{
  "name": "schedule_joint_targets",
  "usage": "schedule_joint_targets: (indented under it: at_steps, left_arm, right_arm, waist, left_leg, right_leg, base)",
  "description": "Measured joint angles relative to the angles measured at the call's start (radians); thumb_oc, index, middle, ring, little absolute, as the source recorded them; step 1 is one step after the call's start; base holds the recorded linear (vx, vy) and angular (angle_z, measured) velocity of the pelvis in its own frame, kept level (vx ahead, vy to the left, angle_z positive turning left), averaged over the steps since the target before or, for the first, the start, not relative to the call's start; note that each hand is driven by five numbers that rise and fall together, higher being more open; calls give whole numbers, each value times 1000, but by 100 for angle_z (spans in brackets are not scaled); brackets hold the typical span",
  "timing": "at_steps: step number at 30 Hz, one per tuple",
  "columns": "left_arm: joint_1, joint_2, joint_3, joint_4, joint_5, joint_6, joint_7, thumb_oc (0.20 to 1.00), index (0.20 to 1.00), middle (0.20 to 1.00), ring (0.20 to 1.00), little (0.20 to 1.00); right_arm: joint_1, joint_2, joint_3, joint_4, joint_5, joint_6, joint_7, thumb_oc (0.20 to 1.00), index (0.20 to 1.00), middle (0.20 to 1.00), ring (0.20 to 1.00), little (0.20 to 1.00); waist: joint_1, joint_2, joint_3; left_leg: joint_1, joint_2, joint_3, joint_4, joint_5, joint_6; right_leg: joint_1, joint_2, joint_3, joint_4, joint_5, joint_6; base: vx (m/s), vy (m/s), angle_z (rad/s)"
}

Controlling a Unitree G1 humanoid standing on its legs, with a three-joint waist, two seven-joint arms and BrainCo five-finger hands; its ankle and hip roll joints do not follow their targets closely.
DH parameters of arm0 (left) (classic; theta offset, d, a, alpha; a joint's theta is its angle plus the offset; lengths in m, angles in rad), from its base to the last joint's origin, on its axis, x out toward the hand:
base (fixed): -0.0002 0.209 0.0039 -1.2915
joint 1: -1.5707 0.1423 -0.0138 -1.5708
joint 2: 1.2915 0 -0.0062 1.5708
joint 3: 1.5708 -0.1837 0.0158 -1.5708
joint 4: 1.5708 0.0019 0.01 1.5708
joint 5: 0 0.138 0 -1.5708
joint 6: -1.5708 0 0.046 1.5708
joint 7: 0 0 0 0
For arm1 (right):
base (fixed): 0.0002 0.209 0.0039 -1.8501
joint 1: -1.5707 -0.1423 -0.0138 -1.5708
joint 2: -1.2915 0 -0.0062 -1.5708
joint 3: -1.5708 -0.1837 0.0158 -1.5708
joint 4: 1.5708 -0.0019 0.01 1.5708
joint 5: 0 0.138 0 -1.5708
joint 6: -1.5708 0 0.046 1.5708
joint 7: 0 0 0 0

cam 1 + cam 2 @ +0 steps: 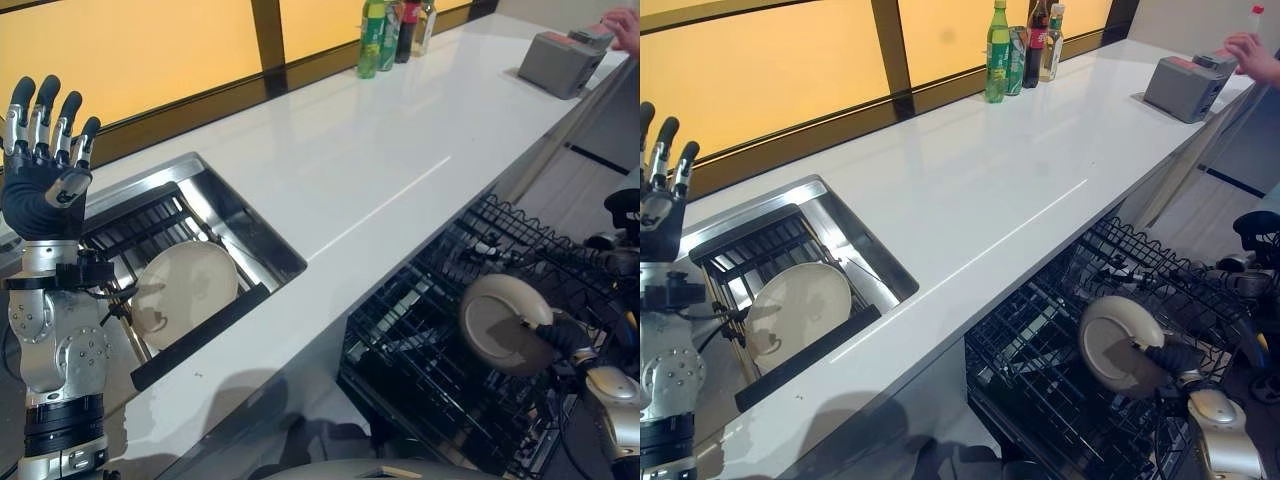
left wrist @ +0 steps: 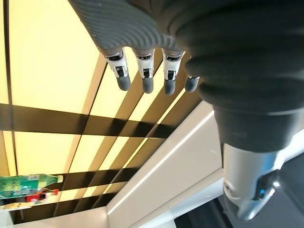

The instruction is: Pick up plates and place into dishwasher.

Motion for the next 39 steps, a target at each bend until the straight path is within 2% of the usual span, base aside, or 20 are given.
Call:
schedule_joint_targets:
  at_steps: [4, 11, 15, 22, 33, 39]
  left_arm:
    - [0, 4, 0, 1, 1, 0, 0, 1000, 1000, 1000, 1000, 1000]
    - [-1, 5, -2, 6, 1, -2, 1, 1000, 1000, 1000, 1000, 1000]
    - [-1, 5, -2, 12, -1, -2, 2, 1000, 1000, 1000, 1000, 1000]
    - [-1, 5, -1, 47, -3, -3, -5, 1000, 1000, 1000, 1000, 1000]
    - [-1, 5, -1, 47, -5, -3, -26, 1000, 1000, 1000, 1000, 1000]
    - [-1, 5, -1, 47, -5, -3, -29, 1000, 1000, 1000, 1000, 1000]
  right_arm:
    - [-9, -2, 56, 35, 0, -21, 70, 200, 200, 200, 200, 200]
    - [-83, -47, 59, 50, 23, -72, 133, 200, 200, 200, 200, 200]
    - [-125, -85, 59, 54, 39, -83, 140, 200, 200, 200, 200, 200]
    - [-167, -100, 57, 56, 62, -95, 178, 200, 200, 200, 200, 200]
    - [-163, -121, 99, 86, 55, -101, 355, 200, 200, 200, 200, 200]
    - [-138, -158, 151, 100, -24, -114, 463, 200, 200, 200, 200, 200]
  waist:
    - [5, -7, 13]
    - [27, -9, 15]
    - [32, -9, 15]
    - [33, -9, 14]
    - [31, -6, 12]
    - [31, -6, 11]
  left_leg:
    - [12, -1, -9, 1, 0, 0]
    - [12, -3, -17, 4, 0, 1]
    - [17, -2, -26, 4, 1, 0]
    - [28, 0, -29, -3, 0, 1]
    - [29, -1, -43, 7, 1, 0]
    - [29, -1, -43, 7, 1, 0]
  right_leg:
    - [18, -4, -7, -1, -2, -2]
    - [30, -9, -15, -14, 7, -5]
    - [36, -9, -24, -16, 11, 0]
    - [57, -11, -34, -22, 4, -5]
    - [62, -11, -40, -21, 8, -1]
    - [65, -12, -40, -20, 4, -7]
  base:
    - [33, 6, 6]
    - [12, 6, 4]
    - [35, 8, 8]
    - [23, 1, 2]
    - [5, -2, 1]
    - [0, 0, 0]
